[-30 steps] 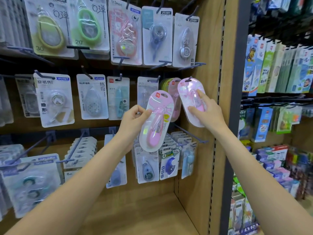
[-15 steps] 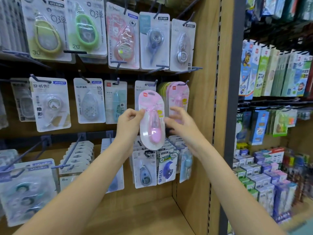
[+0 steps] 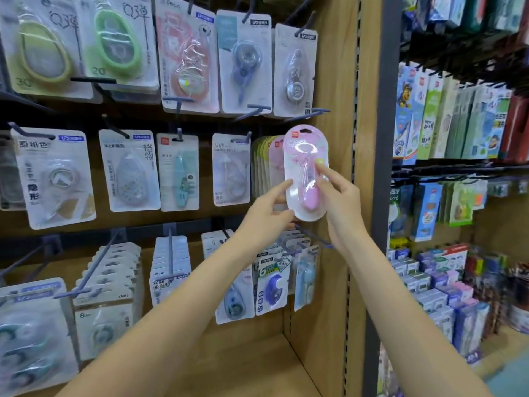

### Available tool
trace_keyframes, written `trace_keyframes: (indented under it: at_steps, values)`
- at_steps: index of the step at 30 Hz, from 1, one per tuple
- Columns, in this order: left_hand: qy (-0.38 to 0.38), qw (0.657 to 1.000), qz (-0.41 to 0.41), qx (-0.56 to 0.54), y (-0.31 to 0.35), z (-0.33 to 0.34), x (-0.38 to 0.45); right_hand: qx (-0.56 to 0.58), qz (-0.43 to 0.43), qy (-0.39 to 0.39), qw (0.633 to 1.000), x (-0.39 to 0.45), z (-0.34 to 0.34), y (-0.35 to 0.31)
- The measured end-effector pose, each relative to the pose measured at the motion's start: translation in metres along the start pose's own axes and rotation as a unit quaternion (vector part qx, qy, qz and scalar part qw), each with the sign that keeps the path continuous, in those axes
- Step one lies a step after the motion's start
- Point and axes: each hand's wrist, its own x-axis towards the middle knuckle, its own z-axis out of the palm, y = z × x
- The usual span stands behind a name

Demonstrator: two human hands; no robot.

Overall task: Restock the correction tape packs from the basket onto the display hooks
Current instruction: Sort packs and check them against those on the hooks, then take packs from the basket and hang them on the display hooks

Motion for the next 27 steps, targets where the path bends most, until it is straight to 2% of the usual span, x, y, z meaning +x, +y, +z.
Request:
trace_keyframes:
  at_steps: [3, 7, 9, 13, 15, 17, 19, 21, 24, 27]
  values:
    - [-0.019, 1.0, -0.001, 0.004, 0.0, 0.001, -0.001, -0.028, -0.015, 0.002, 0.999, 0.002, -0.004, 0.001]
    - [-0.036, 0.999, -0.007, 0.026, -0.002, 0.002, -0.002, -0.041, 0.01, -0.025, 0.999, 0.006, -0.012, 0.007]
    - [-0.043, 0.997, -0.015, 0.055, -0.004, 0.0, 0.001, -0.104, -0.002, -0.039, 0.994, 0.014, -0.011, 0.01]
    - [-0.028, 0.99, -0.064, 0.123, -0.017, -0.009, 0.003, -0.284, -0.041, -0.045, 0.957, 0.047, 0.008, 0.017]
    - [0.01, 0.987, -0.077, 0.141, -0.024, -0.017, -0.003, -0.34, -0.014, -0.058, 0.938, 0.056, 0.018, 0.019]
    - [0.068, 0.984, -0.073, 0.149, -0.028, -0.032, -0.014, -0.419, 0.003, -0.03, 0.907, 0.044, 0.026, 0.018]
    - [0.139, 0.979, -0.06, 0.138, -0.031, -0.054, -0.033, -0.447, -0.059, 0.03, 0.892, 0.013, 0.033, 0.014]
    - [0.209, 0.969, -0.041, 0.121, -0.033, -0.082, -0.061, -0.429, -0.147, 0.056, 0.889, -0.025, 0.046, 0.011]
    - [0.325, 0.935, -0.026, 0.139, -0.037, -0.133, -0.132, -0.374, -0.209, -0.008, 0.903, -0.08, 0.085, 0.009]
    - [0.455, 0.87, -0.024, 0.189, -0.043, -0.181, -0.23, -0.294, -0.219, -0.143, 0.919, -0.147, 0.147, 0.008]
